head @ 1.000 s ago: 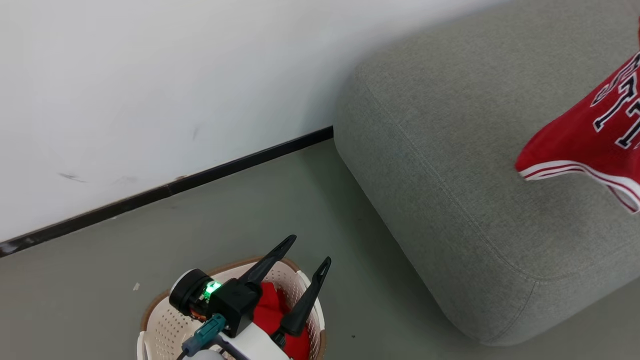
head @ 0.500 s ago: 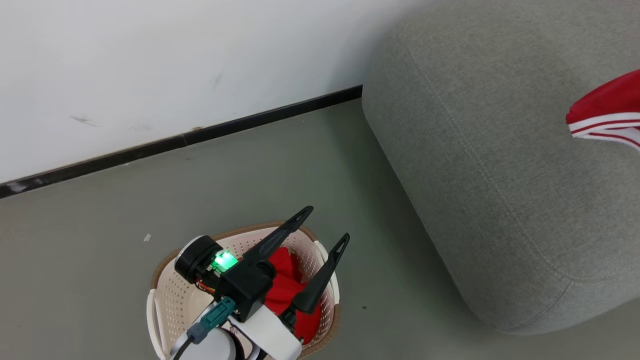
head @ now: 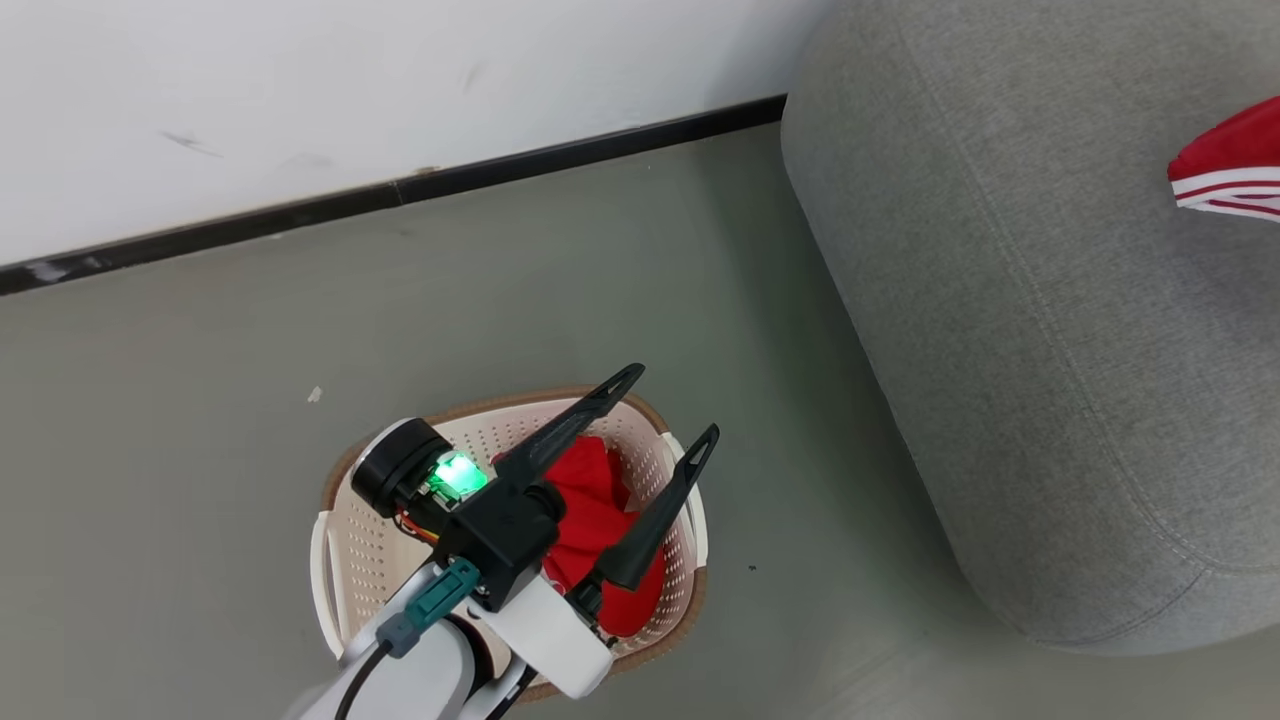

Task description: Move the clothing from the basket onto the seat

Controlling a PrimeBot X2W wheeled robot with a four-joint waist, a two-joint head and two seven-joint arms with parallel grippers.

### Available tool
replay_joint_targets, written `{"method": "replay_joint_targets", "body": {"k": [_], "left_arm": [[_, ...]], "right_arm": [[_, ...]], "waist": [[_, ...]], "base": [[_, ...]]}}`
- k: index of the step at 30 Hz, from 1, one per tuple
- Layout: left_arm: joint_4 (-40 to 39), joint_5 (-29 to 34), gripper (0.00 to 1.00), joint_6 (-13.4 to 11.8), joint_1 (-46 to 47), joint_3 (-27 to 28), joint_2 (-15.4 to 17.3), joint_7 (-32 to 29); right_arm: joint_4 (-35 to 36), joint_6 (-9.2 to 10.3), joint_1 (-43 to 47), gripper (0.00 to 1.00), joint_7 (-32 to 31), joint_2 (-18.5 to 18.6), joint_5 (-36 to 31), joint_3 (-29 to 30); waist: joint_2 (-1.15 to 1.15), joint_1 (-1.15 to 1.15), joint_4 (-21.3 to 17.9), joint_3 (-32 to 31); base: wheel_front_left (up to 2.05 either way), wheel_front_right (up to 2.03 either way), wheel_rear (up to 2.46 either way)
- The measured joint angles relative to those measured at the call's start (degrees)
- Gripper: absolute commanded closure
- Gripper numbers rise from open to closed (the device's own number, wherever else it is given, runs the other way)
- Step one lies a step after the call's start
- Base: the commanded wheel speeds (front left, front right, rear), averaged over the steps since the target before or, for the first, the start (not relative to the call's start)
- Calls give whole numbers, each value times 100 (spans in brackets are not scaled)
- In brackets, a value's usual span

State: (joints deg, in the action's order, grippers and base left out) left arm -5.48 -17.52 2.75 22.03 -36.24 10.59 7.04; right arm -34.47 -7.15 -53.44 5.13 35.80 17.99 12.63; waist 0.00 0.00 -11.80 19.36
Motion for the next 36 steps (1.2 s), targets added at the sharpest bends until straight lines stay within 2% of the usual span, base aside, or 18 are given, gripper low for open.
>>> {"method": "replay_joint_targets", "body": {"k": [11, 27, 36], "left_arm": [[-52, 1, 0, 99, 204, -96, -3, -149], [-18, 44, 0, 145, 388, -120, 20, -176], [38, 43, 0, 153, 440, -112, 22, -167]], "right_arm": [[-620, 0, 273, 100, 288, -101, -23, 16], [-1354, 0, 915, 100, 706, -591, 202, 140], [-1639, 0, 1151, 100, 798, -884, 264, -30]], "waist": [[0, 0, 122, 369], [0, 0, 92, 713], [0, 0, 33, 774]], "base": [[0, 0, 0], [0, 0, 0], [0, 0, 0]]}}
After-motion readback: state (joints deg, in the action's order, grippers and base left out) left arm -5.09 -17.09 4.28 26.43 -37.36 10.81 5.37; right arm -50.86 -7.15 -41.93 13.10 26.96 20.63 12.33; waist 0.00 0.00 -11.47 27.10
